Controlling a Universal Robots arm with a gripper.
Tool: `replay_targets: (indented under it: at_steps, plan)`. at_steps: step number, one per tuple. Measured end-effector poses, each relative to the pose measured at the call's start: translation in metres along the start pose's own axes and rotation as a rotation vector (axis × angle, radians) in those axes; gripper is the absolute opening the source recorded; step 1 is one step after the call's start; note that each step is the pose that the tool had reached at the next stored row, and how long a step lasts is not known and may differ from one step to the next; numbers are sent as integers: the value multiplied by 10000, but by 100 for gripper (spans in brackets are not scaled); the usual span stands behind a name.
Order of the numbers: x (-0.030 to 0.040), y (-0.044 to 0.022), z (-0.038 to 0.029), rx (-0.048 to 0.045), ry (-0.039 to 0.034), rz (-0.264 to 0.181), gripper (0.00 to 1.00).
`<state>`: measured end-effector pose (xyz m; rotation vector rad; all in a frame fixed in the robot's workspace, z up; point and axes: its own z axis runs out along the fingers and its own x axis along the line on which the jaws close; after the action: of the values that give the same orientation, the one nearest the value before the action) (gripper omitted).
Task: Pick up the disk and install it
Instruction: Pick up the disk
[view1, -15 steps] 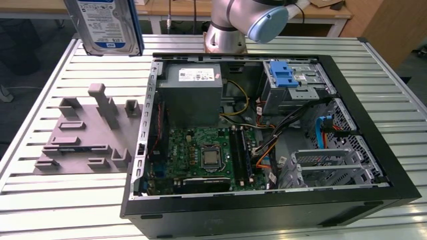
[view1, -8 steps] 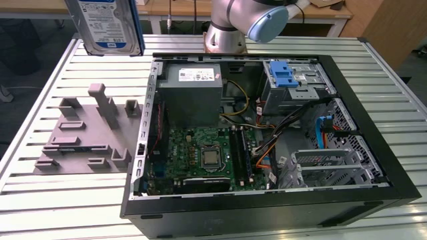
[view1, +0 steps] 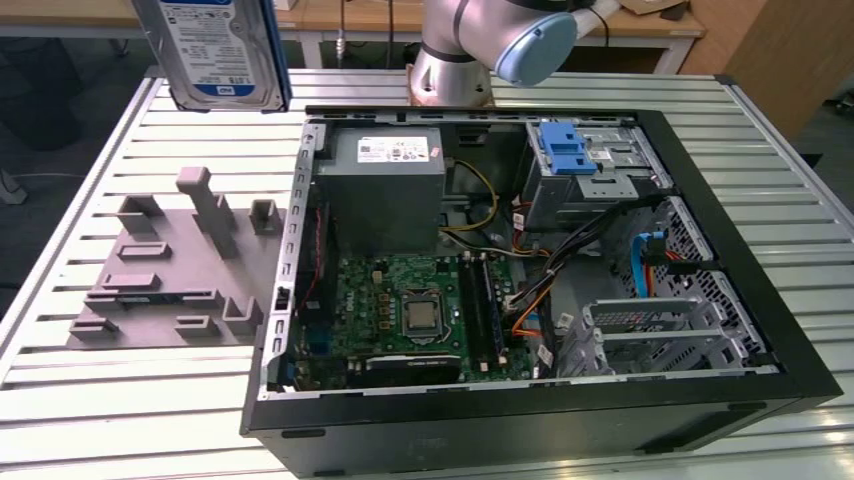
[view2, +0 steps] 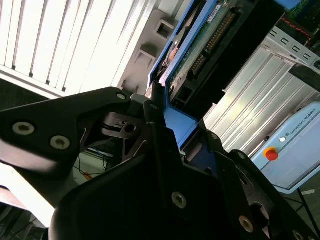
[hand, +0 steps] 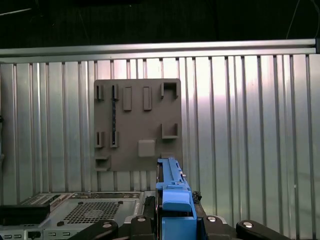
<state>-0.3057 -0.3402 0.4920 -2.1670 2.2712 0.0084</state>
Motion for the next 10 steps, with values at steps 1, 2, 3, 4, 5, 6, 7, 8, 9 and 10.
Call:
replay_targets:
  at_steps: [1, 2, 3, 4, 5, 6, 7, 8, 9, 10]
  plan:
    - [0, -3, 0, 0, 0, 0, 36]
    - [0, -6, 0, 0, 0, 0, 36]
    - [0, -9, 0, 0, 0, 0, 36]
    - [-1, -12, 0, 0, 0, 0, 36]
    - [-1, -14, 0, 0, -1, 0, 36]
    - [-1, -17, 0, 0, 0, 0, 36]
    - [-1, -20, 0, 0, 0, 0, 36]
    - [-1, -23, 0, 0, 0, 0, 36]
    - [-1, -25, 0, 0, 0, 0, 36]
    - [-1, -28, 0, 0, 0, -1, 36]
